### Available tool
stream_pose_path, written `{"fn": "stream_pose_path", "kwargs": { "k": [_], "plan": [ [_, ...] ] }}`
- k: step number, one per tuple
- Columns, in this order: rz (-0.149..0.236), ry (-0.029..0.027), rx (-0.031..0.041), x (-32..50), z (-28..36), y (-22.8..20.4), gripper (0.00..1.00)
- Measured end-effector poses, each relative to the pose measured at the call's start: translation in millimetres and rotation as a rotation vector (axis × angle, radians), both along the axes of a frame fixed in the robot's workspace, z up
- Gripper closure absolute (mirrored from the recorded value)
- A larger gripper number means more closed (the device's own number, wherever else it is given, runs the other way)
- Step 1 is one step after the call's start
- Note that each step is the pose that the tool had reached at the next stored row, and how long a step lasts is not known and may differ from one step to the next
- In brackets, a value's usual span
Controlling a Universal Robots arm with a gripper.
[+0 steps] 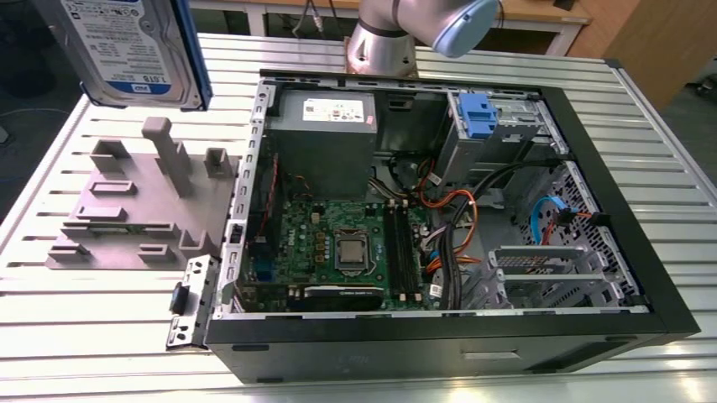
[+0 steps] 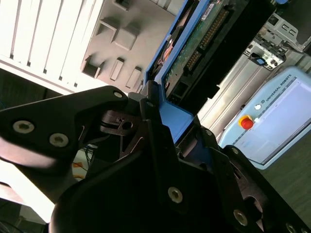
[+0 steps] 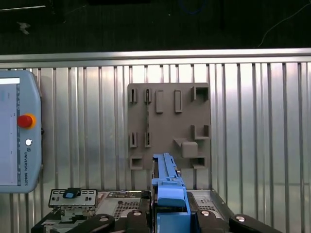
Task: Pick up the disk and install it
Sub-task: 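Pick up the disk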
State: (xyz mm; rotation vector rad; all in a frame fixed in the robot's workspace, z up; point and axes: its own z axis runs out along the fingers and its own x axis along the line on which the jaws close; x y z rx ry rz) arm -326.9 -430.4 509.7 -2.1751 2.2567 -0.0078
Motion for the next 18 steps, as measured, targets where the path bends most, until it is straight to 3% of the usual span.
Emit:
{"fn": "stream_pose_path", "kwargs": {
  "k": [5,18],
  "plan": [
    [0.000,-0.0002,0.0001,3.7,-0.7,-5.0,0.64],
    [0.000,-0.0002,0.0001,24.5,-1.2,-7.3,0.64]
  ]
}}
